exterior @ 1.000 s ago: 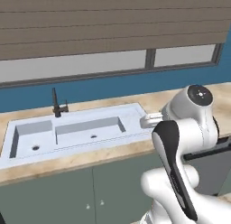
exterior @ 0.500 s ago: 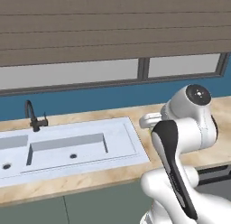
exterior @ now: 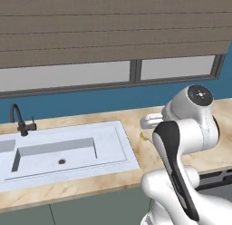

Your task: Grab the spray bottle from the cabinet, then place it next to the cutting board for sanitizing. Then grab the dish brush from the countertop next to the sink and place it next to the cutting board.

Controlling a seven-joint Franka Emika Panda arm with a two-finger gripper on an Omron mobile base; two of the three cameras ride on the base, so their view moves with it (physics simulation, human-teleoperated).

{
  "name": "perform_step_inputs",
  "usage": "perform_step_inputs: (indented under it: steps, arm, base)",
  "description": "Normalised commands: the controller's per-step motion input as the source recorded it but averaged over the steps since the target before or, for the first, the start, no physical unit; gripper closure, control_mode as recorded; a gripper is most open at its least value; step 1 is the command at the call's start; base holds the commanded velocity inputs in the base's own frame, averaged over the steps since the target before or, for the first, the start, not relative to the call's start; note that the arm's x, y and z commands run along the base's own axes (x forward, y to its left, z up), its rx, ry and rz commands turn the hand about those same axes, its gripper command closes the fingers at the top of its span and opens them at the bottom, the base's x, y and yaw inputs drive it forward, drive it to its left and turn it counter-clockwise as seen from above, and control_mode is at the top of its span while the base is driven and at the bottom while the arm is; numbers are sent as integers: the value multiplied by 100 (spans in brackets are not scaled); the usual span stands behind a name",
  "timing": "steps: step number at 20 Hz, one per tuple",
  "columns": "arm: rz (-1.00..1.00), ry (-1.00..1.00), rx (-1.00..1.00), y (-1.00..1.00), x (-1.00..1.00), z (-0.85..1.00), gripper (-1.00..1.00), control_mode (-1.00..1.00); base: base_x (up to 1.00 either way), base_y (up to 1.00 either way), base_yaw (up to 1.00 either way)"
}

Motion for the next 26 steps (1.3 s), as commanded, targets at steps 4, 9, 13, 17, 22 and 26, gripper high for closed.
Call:
perform_step_inputs:
  steps: [4, 9, 13, 17, 22, 26]
  arm:
    - [0, 0, 0, 0, 0, 0, -100, 100]
    - [0, 0, 0, 0, 0, 0, -100, 100]
    - [1, 11, 1, -57, 88, -91, -100, -100]
    - [4, 14, 3, -77, 94, -100, -100, -100]
    - [4, 7, 0, -46, 94, -85, -100, -100]
    - [0, 8, 0, -11, 90, -56, -100, -100]
  base:
    - [83, -4, 0]
    - [77, -8, 0]
    - [0, 0, 0]
    - [0, 0, 0]
    - [0, 0, 0]
    - [0, 0, 0]
